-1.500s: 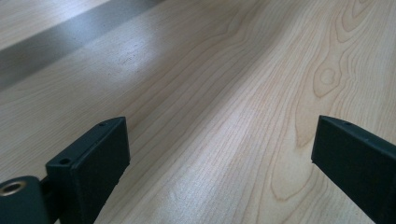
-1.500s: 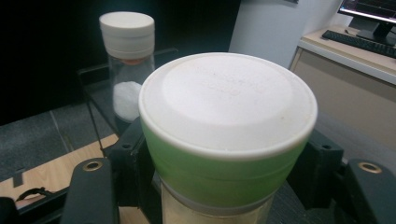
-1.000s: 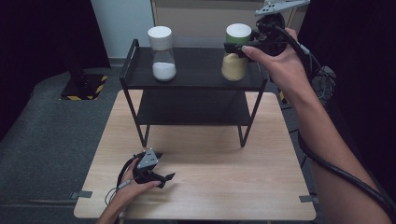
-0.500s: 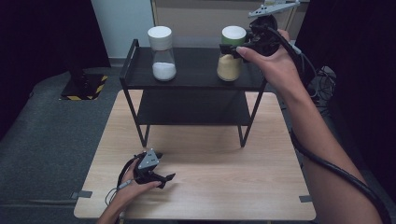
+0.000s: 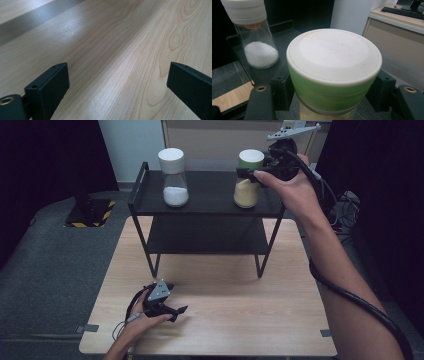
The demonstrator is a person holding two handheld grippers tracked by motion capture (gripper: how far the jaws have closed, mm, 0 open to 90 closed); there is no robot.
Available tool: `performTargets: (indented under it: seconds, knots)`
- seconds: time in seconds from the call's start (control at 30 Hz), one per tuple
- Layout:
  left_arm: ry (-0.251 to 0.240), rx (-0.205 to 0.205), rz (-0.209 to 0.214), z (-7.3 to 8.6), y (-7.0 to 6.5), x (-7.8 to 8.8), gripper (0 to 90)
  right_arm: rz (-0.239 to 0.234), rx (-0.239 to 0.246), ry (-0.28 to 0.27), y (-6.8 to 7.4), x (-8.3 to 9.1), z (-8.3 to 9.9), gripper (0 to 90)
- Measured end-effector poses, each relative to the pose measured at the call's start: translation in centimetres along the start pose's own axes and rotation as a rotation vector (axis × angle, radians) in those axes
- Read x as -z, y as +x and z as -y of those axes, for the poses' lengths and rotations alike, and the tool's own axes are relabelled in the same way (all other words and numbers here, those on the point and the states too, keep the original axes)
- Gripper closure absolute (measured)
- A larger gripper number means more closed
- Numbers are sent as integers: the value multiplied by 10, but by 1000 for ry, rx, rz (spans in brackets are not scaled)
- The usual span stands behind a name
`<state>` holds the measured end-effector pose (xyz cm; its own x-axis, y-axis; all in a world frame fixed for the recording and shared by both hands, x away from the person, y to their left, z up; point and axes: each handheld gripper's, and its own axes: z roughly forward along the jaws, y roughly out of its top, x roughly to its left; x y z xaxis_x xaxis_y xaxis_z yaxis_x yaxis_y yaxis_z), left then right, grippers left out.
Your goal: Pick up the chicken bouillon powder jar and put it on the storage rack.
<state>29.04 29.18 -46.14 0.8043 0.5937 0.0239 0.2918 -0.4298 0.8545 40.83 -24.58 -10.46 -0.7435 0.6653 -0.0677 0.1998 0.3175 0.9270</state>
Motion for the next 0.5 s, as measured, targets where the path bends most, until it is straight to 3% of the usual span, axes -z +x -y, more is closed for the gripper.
performTargets:
  seconds: [0.5]
  knots:
    - [5,5,-2,-1,-1,-1,28,8,-1,1,-1,2,2,337]
